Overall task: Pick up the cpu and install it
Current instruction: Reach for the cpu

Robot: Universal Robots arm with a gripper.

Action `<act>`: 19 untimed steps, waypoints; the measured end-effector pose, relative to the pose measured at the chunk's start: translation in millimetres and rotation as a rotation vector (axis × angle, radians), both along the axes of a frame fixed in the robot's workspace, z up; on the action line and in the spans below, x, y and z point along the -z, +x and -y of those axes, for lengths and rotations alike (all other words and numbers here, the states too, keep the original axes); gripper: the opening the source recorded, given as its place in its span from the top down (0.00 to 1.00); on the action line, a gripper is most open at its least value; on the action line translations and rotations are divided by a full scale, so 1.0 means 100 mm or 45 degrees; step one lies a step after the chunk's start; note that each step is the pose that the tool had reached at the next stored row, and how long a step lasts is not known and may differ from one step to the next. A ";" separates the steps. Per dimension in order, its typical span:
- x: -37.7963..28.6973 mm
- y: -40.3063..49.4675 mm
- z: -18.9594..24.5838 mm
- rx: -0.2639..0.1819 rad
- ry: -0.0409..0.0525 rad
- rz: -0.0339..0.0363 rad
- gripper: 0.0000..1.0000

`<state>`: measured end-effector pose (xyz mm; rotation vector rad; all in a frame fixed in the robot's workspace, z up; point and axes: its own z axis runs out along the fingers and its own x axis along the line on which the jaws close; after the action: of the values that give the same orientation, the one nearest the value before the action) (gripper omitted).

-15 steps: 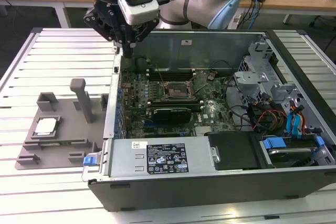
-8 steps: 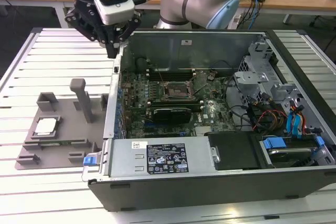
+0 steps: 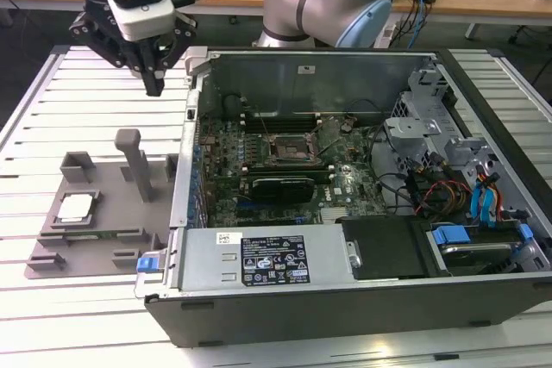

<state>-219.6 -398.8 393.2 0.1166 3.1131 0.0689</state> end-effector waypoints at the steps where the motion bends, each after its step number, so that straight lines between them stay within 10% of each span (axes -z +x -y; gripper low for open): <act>1: 0.000 -0.026 0.000 0.000 0.000 0.0000 0.89; 19: 0.002 -0.682 0.000 0.000 0.000 -0.0001 0.89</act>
<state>-287.8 -398.9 393.1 0.1165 3.1132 0.0689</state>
